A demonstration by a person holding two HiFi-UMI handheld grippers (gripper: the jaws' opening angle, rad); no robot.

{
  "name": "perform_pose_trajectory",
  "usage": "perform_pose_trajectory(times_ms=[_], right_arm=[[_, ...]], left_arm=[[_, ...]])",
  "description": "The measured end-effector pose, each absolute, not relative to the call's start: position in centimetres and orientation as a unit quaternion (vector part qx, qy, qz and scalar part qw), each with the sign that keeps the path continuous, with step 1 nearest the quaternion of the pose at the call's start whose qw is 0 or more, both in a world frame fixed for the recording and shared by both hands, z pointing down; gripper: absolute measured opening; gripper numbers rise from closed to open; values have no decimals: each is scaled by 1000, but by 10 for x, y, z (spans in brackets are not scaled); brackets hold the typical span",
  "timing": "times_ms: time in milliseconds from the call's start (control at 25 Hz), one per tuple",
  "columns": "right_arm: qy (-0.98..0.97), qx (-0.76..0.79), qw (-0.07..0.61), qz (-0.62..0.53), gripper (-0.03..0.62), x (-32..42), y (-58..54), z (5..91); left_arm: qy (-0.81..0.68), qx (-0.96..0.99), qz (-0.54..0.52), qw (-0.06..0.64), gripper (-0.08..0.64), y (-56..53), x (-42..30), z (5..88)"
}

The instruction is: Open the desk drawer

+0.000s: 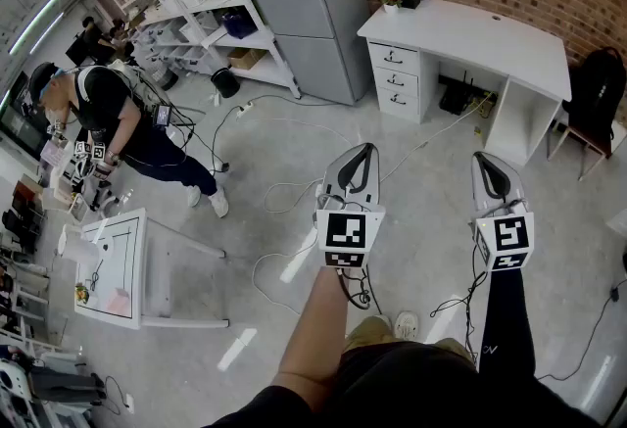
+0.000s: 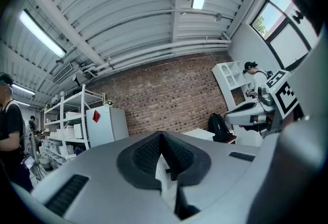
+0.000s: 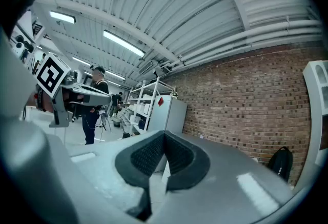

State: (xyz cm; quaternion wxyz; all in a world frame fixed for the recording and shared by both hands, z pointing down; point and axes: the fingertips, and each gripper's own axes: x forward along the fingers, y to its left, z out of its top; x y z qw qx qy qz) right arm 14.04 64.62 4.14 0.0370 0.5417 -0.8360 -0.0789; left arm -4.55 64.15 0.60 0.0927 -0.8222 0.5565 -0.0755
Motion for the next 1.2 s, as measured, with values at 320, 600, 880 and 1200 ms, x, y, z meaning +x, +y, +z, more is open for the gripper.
perform_pose_trajectory(times_ms=[320, 600, 880, 1200], right_arm=[[-839, 536, 35, -85, -2, 130, 649, 40], [-840, 536, 19, -78, -2, 131, 649, 40], [-841, 533, 26, -90, 0, 137, 653, 38], [-839, 535, 23, -96, 0, 147, 651, 32]], left_arm=[[558, -822, -71, 84, 6, 652, -51, 14], [558, -822, -72, 83, 6, 655, -50, 16], [538, -838, -55, 71, 137, 656, -36, 17], [519, -851, -41, 70, 318, 652, -24, 11]])
